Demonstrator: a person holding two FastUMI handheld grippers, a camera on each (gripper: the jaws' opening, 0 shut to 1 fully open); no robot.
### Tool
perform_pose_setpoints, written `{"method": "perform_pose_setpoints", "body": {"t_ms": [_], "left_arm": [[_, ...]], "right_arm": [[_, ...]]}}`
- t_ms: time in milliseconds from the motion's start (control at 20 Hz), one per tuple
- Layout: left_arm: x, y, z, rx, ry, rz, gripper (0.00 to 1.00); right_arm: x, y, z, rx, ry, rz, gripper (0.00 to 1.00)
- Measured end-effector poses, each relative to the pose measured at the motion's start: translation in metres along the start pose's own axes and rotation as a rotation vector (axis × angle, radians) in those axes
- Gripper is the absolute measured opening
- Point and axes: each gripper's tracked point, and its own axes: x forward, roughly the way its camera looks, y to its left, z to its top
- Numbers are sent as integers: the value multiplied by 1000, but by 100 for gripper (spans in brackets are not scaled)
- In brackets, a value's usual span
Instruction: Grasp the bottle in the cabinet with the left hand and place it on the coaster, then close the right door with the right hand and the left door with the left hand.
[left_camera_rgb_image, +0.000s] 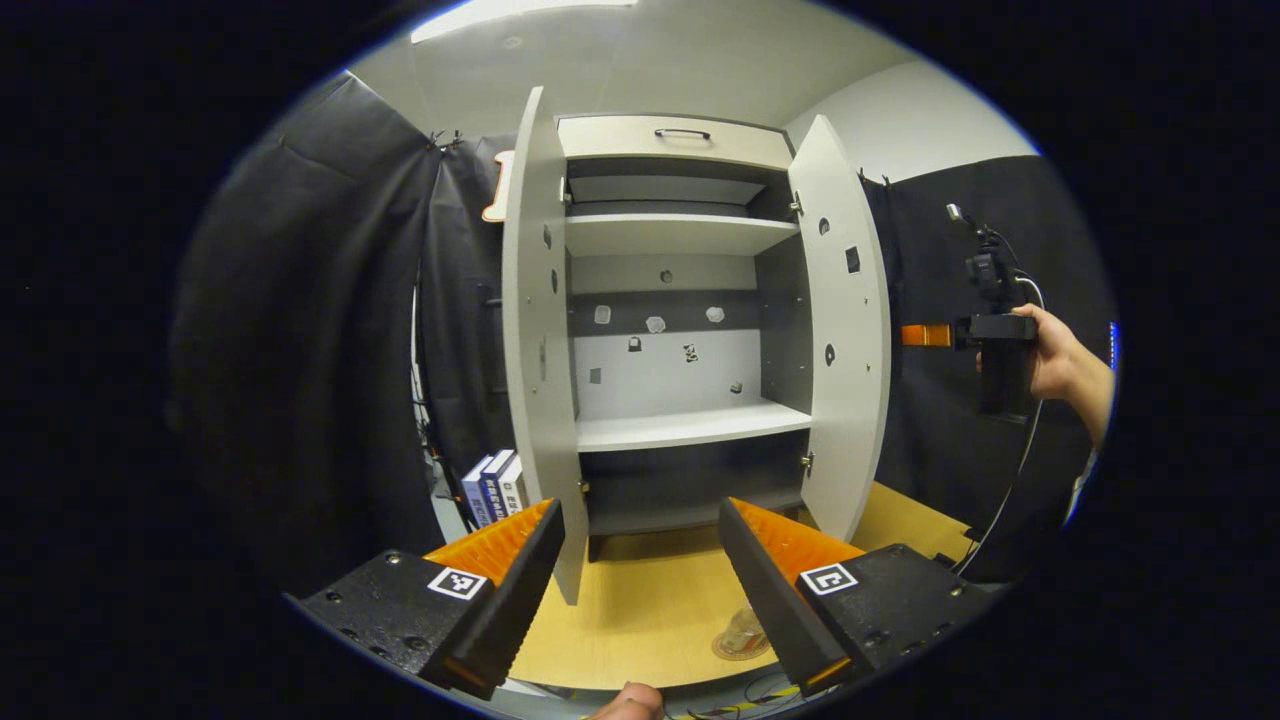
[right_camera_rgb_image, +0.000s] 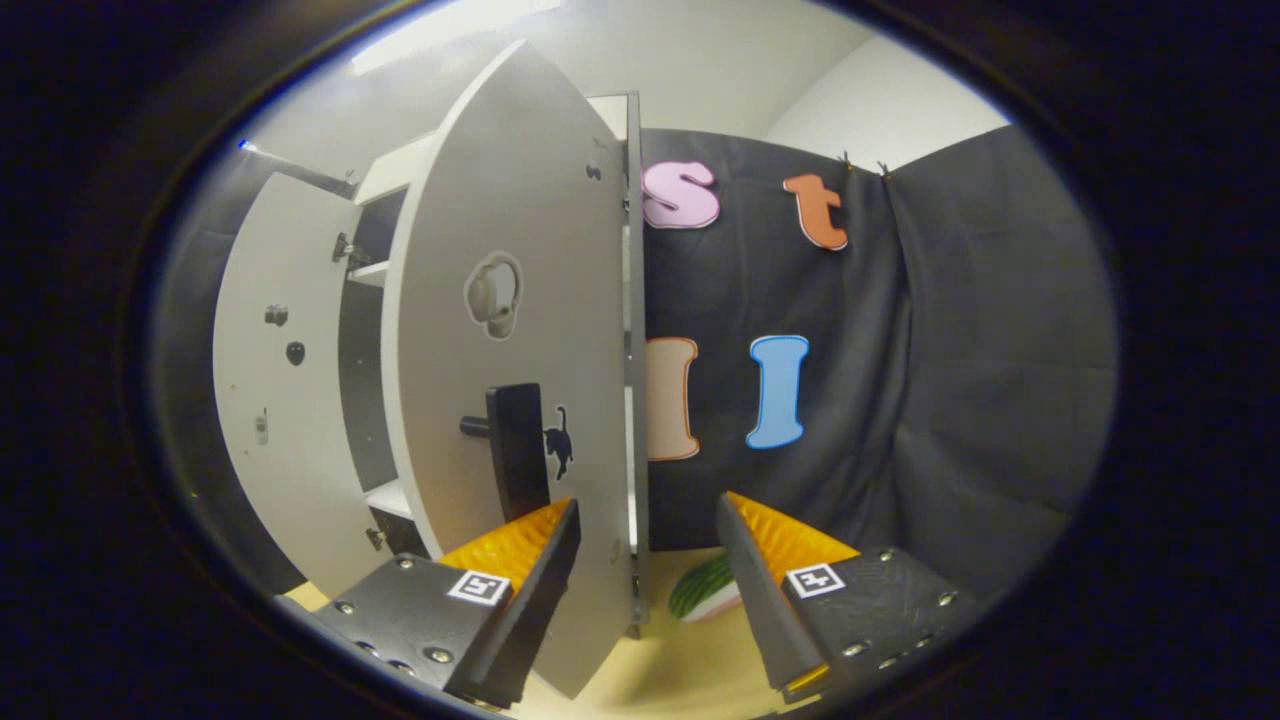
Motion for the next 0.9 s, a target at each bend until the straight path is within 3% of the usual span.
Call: {"method": "perform_pose_setpoints", "body": {"t_ms": [250, 500, 600, 650, 800, 900], "left_arm": [[-4, 41, 10, -18, -22, 23, 98], [8, 82, 6, -37, -15, 30, 100], [18, 96, 3, -52, -13, 34, 100], [23, 103, 1, -56, -9, 33, 98], [35, 126, -7, -66, 6, 39, 98], [43, 143, -9, -70, 8, 41, 100]], "right_arm": [[-2, 14, -8, 26, 54, -47, 86], [3, 36, -6, 21, 29, -59, 86], [5, 58, -6, 8, 12, -47, 80], [6, 66, -6, 5, 3, -39, 85], [16, 91, -12, 37, 8, 13, 85], [20, 104, -10, 73, -7, 24, 91]]}}
